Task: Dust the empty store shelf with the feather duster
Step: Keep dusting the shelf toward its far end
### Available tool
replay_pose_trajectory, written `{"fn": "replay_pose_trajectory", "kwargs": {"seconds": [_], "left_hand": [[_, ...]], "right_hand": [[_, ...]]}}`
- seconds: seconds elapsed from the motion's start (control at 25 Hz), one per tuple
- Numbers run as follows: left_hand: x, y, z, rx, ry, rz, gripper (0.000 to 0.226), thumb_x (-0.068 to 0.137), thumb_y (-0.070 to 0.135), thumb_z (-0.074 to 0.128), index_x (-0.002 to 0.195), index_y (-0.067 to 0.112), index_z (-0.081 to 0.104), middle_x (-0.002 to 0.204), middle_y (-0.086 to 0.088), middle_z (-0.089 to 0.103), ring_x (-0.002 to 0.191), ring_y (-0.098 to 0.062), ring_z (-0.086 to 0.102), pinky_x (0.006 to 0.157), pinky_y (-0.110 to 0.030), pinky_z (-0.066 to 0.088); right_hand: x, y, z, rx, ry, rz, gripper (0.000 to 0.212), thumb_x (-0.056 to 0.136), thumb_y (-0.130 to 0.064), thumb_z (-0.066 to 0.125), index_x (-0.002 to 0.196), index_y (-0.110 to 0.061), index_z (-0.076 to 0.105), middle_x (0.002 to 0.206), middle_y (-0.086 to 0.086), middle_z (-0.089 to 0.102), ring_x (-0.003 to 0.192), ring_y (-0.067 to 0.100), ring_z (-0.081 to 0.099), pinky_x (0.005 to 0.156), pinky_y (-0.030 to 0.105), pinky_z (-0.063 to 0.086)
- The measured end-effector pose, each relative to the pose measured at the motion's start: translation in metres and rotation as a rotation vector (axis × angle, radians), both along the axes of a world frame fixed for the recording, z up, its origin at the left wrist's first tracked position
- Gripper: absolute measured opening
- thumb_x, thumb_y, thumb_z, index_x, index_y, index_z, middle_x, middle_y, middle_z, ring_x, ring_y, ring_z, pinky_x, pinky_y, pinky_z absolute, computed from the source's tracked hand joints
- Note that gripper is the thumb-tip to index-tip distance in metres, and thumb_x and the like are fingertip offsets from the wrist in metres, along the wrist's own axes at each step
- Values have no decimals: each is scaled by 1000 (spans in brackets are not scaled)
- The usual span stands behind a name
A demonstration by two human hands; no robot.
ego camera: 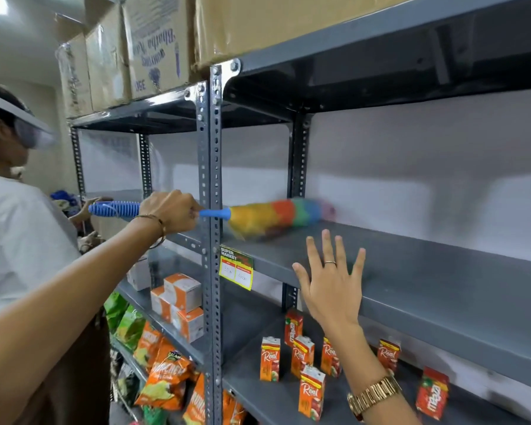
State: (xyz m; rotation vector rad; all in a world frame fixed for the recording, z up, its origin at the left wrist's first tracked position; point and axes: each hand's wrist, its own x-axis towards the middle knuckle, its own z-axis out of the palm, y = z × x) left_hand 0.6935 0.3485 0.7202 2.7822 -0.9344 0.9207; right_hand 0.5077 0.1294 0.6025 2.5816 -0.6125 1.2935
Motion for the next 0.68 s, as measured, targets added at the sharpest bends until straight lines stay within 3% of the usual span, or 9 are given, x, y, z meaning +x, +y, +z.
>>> {"fn": "replay_pose_trajectory", "kwargs": {"seconds": [0.12, 0.2, 0.28, 0.36, 0.52, 0.6, 0.68], "left_hand": [[13, 26, 6, -3, 127, -25, 33, 84, 20, 54, 113, 32, 65, 84, -8, 71, 72, -30, 64, 59, -29, 45], [14, 39, -1, 48, 222, -11, 33, 86, 19, 55, 114, 32, 66, 90, -7, 73, 76, -28, 65, 65, -32, 52], [12, 27, -3, 57, 93, 38, 34, 85, 21, 52, 114, 33, 64, 100, -8, 72, 81, -31, 66, 68, -33, 52], [8, 9, 1, 38, -46, 22, 36, 84, 22, 52, 115, 34, 63, 94, -7, 72, 74, -31, 65, 62, -29, 47], [13, 12, 3, 62, 148, -104, 33, 87, 20, 56, 116, 31, 64, 69, 2, 64, 61, -24, 56, 55, -25, 43], [11, 2, 2, 72, 85, -69, 32, 87, 21, 54, 117, 30, 64, 85, -6, 71, 68, -28, 60, 59, -29, 48], [3, -17, 6, 32, -65, -53, 33, 86, 23, 52, 115, 32, 64, 89, -9, 73, 62, -27, 56, 52, -24, 43]], "right_hand": [[1, -1, -2, -15, -29, 9, 53, 94, -48, 36, 134, -14, 40, 143, 17, 39, 132, 36, 33, 105, 61, 6], [2, -2, -2, -10, -29, 10, 57, 90, -48, 33, 135, -14, 39, 143, 16, 38, 133, 35, 31, 107, 59, 5], [1, -1, -2, -10, -26, 8, 58, 90, -49, 30, 135, -14, 40, 143, 16, 38, 133, 35, 31, 107, 58, 6], [-1, 0, -1, -12, -23, 11, 56, 90, -47, 31, 133, -13, 42, 142, 17, 39, 132, 36, 33, 107, 58, 7], [-6, -1, -1, 8, -53, 41, 54, 93, -45, 33, 136, -13, 37, 144, 16, 36, 135, 33, 28, 107, 59, 0], [-12, -3, 0, 18, -65, 25, 54, 95, -46, 32, 137, -13, 35, 146, 15, 34, 136, 32, 26, 107, 60, -1], [-21, -5, 0, 35, -81, 4, 55, 94, -46, 31, 137, -12, 36, 146, 15, 34, 136, 32, 26, 106, 63, 0]]}}
